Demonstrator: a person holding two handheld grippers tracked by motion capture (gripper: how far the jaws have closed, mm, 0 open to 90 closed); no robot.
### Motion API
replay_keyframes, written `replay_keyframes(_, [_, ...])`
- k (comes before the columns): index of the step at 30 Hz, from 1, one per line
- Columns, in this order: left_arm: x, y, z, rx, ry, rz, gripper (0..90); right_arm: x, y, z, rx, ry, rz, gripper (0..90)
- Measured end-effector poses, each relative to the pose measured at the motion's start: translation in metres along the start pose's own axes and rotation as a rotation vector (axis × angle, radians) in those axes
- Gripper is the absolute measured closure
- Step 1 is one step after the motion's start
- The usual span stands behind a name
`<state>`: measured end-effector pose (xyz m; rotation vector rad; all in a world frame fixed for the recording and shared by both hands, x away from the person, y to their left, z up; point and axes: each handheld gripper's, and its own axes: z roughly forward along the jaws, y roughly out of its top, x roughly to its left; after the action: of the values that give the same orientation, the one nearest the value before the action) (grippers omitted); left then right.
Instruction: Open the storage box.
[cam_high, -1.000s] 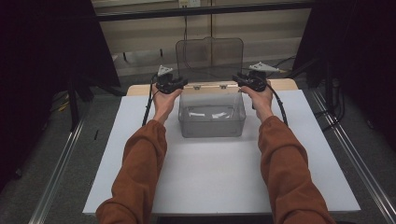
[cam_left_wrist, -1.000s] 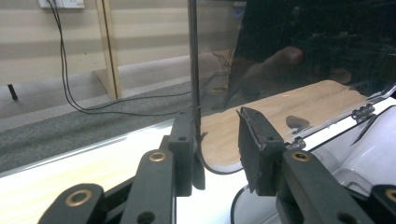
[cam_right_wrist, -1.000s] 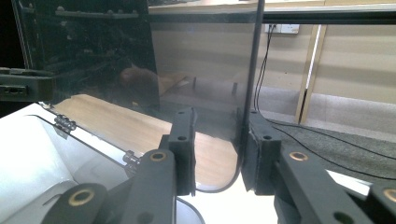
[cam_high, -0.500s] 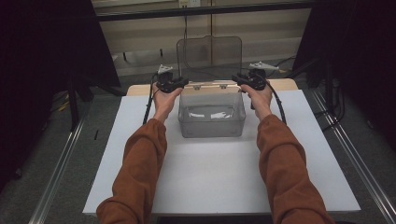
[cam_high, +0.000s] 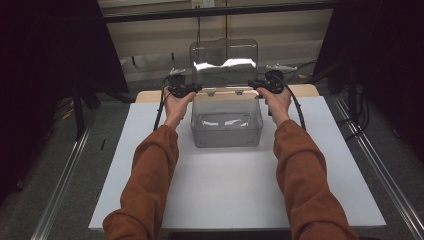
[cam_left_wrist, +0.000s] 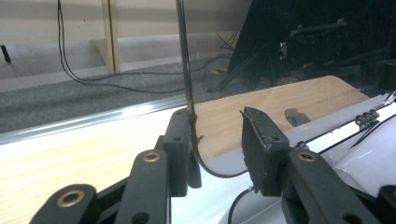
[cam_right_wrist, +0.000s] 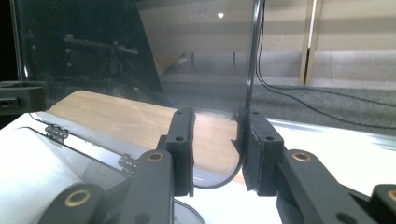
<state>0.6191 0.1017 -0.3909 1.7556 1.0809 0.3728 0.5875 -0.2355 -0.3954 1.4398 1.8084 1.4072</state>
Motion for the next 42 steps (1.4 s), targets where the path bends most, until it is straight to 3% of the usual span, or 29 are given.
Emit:
replay_keyframes(4, [0.002,0.0,0.001,0.001,-0.017,-0.018,64.3,0.001,0.0,0.0,0.008,-0.006,0.016,66.8])
replay_keyframes(14, [0.002,0.001,0.002,0.027,-0.005,-0.053,63.6,0.0,0.002,0.003,0.031,-0.013,0.075,66.3])
replay_keyframes(16, [0.001,0.001,0.004,0.036,0.003,-0.043,61.0,-0.001,0.001,0.005,0.031,-0.01,0.091,65.5])
replay_keyframes(19, [0.001,0.0,0.006,0.042,0.002,-0.053,58.1,0.0,0.0,0.006,0.04,-0.014,0.075,63.2])
replay_keyframes(29, [0.004,-0.003,0.01,0.072,-0.004,-0.102,51.0,-0.007,-0.005,0.011,0.07,-0.002,0.167,61.2])
replay_keyframes(42, [0.004,-0.003,0.012,0.089,0.006,-0.123,48.3,-0.007,-0.007,0.014,0.085,-0.012,0.187,57.2])
